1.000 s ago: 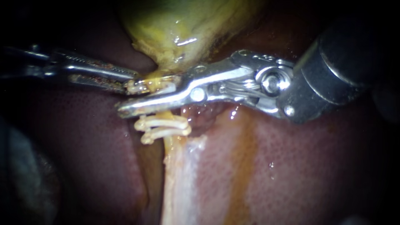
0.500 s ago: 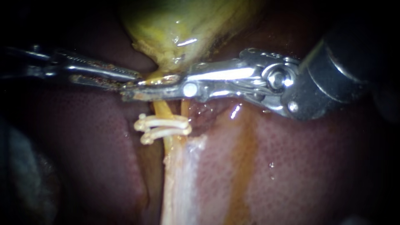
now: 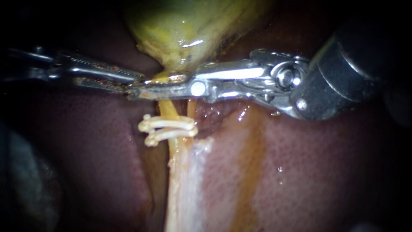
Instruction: Clipping third clip left tube
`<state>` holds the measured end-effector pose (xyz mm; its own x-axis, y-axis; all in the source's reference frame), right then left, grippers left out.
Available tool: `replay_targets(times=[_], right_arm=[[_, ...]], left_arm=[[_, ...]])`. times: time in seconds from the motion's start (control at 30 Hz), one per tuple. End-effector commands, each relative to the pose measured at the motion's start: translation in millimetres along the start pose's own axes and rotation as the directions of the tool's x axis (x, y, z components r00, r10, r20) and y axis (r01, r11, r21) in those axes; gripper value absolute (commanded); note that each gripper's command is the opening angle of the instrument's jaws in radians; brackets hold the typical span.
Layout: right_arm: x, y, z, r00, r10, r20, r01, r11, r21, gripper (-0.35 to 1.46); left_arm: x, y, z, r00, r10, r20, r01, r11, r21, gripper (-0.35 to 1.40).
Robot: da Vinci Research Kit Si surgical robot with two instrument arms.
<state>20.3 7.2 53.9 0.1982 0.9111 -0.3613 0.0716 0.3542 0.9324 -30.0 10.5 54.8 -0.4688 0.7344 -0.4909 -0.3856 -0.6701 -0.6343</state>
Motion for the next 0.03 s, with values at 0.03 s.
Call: replay_targets(times=[0.03], right_arm=[[-0.1,0.1,0.0,1.0,0.006,0.0,-0.006,1.0,-0.001,-0.35]], left_arm=[[0.0,0.0,0.0,1.0,0.0,0.0,0.0,1.0,0.0,-0.35]])
